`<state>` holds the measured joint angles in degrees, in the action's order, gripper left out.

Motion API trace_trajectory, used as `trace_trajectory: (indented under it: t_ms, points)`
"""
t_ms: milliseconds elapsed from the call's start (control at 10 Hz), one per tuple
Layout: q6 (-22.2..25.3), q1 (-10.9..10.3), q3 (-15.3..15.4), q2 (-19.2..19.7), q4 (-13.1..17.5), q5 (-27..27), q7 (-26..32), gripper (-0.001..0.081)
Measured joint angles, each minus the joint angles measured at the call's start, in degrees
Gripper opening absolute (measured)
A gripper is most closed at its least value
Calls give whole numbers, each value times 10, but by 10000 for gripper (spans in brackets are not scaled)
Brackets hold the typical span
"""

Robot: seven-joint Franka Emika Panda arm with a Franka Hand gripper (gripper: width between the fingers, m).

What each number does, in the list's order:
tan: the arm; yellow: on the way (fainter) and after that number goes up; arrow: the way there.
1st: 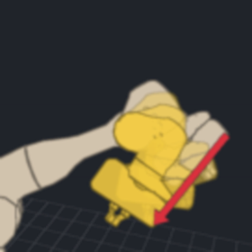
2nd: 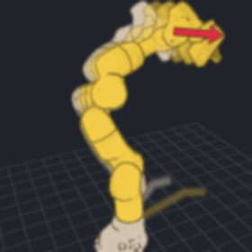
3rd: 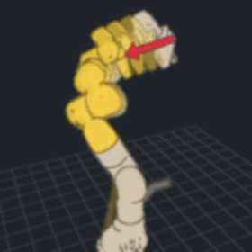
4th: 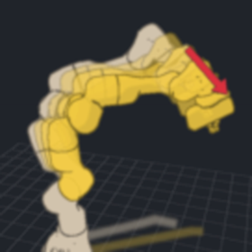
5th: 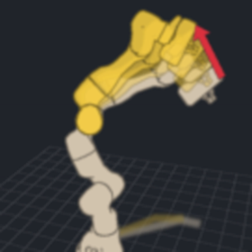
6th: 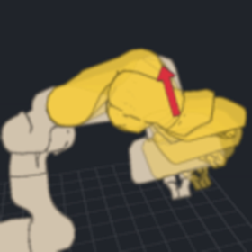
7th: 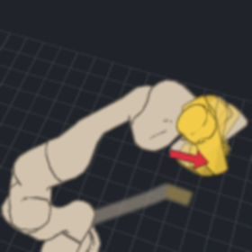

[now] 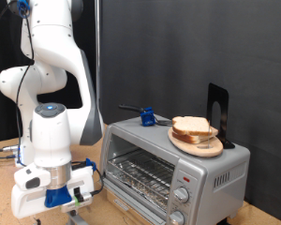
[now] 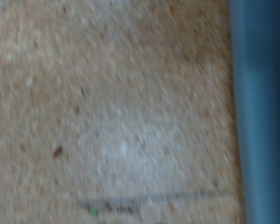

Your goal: Make a piece of toast with the oven

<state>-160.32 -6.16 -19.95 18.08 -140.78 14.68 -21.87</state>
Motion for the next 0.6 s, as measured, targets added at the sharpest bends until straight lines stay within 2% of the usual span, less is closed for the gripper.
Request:
trace_trajectory:
  t_ms: [100,300,400,600]
  points:
    - [-7,2,0,-3,-11,4,3,808]
    - [-17,22,26,-27,-30,65,56,808]
    - [-14,34,42,-51,-39,106,93,808]
    - [19,43,54,-108,-52,160,143,808]
